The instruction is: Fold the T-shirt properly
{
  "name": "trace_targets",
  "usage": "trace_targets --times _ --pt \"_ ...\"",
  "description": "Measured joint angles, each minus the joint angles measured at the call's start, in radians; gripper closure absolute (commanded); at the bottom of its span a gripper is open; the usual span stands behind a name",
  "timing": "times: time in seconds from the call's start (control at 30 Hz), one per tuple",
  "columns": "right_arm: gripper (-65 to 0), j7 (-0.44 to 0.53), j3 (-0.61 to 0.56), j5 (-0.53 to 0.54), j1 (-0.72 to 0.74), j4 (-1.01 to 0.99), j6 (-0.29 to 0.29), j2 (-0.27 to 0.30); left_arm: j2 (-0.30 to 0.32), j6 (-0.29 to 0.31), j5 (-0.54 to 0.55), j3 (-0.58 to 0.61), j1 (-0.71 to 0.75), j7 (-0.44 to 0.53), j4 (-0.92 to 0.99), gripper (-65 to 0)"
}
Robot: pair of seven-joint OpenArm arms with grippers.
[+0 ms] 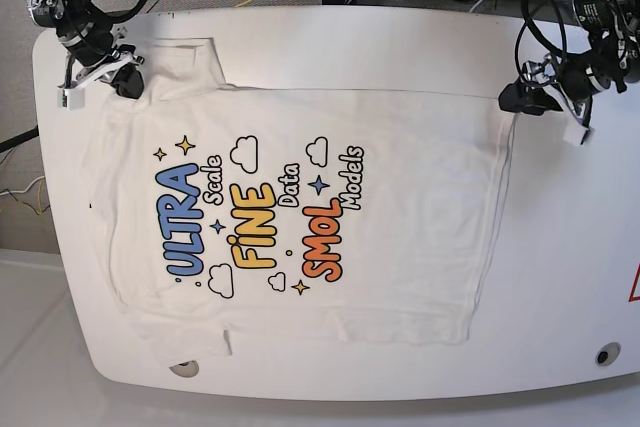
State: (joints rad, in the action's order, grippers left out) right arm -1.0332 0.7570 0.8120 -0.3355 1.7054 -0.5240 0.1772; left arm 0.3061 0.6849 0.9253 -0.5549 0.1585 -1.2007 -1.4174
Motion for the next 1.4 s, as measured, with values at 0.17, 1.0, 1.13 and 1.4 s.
trace_targets --times 0.17,1.0,1.13,1.4 --pt "-0.6 0.000 0.000 0.000 0.008 -0.001 0.000 0.000 0.002 0.000 0.008 0.000 -0.023 0.020 0.000 -32.3" --pt "-0.6 0.000 -0.003 -0.003 0.008 -0.005 0.000 0.000 0.002 -0.002 0.003 0.006 -0.037 0.013 0.000 -32.4" --pt "-0.6 0.000 -0.003 -0.003 0.008 -0.005 0.000 0.001 0.002 -0.002 0.002 0.006 -0.045 0.012 0.000 -32.3" --pt "-0.6 0.000 -0.003 -0.003 0.008 -0.005 0.000 0.000 0.002 -0.002 0.003 0.006 -0.068 0.019 0.001 -32.2"
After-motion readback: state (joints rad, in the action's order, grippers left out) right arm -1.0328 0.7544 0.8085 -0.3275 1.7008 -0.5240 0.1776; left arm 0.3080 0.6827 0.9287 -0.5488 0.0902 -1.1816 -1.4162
